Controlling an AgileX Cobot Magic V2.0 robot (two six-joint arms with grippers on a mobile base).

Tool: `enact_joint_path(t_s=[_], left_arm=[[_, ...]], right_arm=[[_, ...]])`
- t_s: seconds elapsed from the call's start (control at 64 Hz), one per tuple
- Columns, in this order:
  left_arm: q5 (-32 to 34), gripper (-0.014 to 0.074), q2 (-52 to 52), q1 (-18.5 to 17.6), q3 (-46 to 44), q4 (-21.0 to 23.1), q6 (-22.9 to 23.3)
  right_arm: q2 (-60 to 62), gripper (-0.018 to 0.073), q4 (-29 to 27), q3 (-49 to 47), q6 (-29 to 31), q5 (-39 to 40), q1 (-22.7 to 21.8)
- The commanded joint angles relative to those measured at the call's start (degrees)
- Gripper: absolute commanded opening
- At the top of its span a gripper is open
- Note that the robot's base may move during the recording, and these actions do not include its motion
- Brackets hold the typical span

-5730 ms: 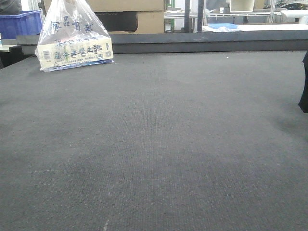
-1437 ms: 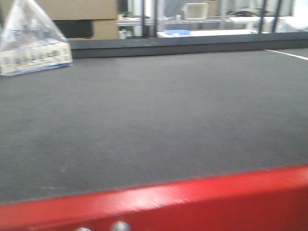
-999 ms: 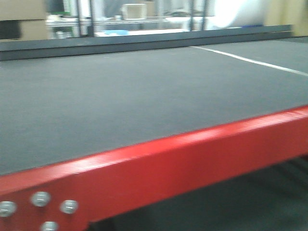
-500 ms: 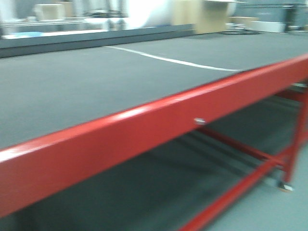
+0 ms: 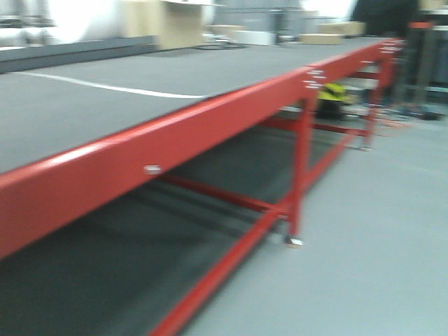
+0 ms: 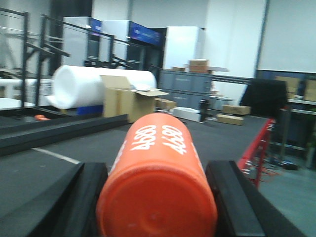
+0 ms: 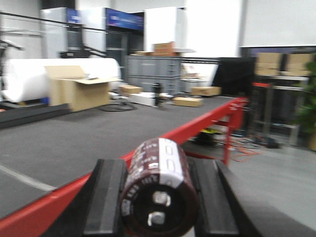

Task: Place cylindrical capacitor in blue bin on shelf
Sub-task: 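Drive the base away from the table to the blue-bin shelf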

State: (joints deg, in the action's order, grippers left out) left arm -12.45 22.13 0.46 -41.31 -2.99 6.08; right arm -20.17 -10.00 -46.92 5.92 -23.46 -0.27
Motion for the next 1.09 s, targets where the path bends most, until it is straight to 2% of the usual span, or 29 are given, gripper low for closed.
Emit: enact_joint_path(t_s=[0.0, 1.077], left_arm=[[1.4, -0.0111, -0.1, -0.3, 0.0, -0.1, 0.2], [1.4, -0.0111, -0.1, -0.3, 0.0, -0.1, 0.2]], right_arm=[[0.2, -0.0162, 0.4, -0.2, 0.2, 1.4, -0.1], [0.2, -0.0162, 0.4, -0.2, 0.2, 1.4, -0.1]])
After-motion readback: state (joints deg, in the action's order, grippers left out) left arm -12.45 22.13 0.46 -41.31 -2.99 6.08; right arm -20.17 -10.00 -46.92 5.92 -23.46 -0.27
